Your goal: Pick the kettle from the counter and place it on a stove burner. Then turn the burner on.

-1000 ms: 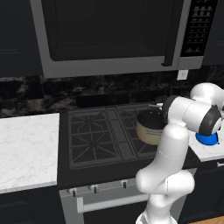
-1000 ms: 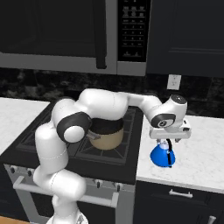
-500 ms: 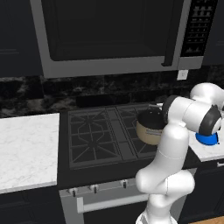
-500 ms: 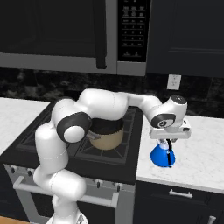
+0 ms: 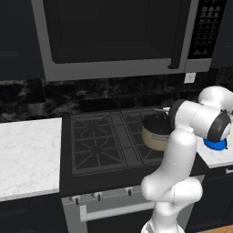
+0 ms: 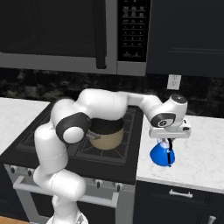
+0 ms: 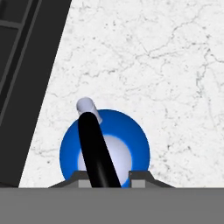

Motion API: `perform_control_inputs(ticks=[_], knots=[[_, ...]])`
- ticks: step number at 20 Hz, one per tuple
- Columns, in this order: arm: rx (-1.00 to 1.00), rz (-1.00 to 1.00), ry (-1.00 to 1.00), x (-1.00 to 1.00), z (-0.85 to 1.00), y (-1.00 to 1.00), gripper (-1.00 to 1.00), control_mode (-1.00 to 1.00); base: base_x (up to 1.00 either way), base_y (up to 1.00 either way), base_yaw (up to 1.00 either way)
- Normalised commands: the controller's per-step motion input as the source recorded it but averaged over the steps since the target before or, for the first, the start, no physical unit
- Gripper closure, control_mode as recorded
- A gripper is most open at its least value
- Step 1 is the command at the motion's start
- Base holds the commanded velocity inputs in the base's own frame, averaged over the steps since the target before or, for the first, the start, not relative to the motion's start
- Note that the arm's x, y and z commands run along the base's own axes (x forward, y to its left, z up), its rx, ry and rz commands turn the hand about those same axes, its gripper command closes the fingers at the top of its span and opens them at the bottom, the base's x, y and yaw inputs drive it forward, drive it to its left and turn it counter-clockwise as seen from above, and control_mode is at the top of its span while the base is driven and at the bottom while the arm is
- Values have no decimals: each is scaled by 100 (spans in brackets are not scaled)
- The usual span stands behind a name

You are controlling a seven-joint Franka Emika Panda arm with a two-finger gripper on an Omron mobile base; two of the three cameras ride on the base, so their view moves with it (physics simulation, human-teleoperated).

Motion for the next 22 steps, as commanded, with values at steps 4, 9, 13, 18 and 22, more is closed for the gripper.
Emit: perform_control_inputs(ticks=[4, 9, 13, 18, 22], knots=[[-1, 0, -12, -23, 39, 41, 100, -100, 0, 0, 0], [-1, -3, -7, -60, 43, 72, 100, -100, 0, 0, 0], [0, -6, 0, -74, 50, 60, 100, -100, 0, 0, 0], [0, -2, 0, -63, 52, 31, 100, -100, 0, 0, 0], [-5, -1, -3, -36, 22, 63, 100, -100, 0, 0, 0]])
